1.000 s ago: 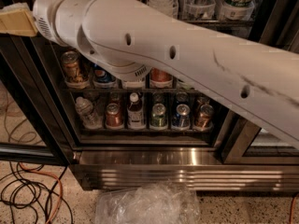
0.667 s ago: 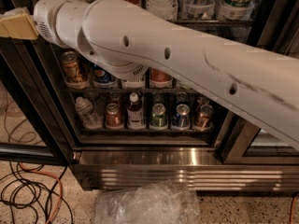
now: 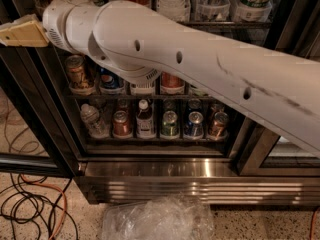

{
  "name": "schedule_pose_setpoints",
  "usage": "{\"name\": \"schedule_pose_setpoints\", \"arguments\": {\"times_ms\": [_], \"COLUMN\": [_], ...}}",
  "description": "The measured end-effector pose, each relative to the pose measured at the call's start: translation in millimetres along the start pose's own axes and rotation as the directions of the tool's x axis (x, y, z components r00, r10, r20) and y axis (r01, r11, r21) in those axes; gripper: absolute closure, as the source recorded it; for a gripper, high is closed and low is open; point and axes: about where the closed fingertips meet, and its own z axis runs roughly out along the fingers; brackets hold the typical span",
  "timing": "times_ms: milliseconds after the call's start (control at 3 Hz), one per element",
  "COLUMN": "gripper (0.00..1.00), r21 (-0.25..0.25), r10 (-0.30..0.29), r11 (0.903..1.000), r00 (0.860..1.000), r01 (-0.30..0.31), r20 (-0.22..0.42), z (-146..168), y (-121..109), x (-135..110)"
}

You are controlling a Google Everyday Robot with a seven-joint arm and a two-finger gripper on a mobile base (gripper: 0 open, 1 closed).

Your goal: Pick orange can from top shelf of fridge

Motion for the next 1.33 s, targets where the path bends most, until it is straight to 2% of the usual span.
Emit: {"name": "schedule_pose_setpoints", "arguments": {"times_ms": [333, 667, 1333], "gripper": [0.0, 0.0, 0.0], "r21": [0.017, 0.05, 0.102], "r10": [-0.028, -0.08, -0.142], "r11": [0.9995, 0.9955, 0.9848], "r00": [1.0, 0.997, 0.99], "r01": [0.028, 0.08, 0.14], "r20": [-0.007, -0.01, 0.009], "z": [2, 10, 39], "y": [-11, -33, -66], "x": [4, 8, 9]}}
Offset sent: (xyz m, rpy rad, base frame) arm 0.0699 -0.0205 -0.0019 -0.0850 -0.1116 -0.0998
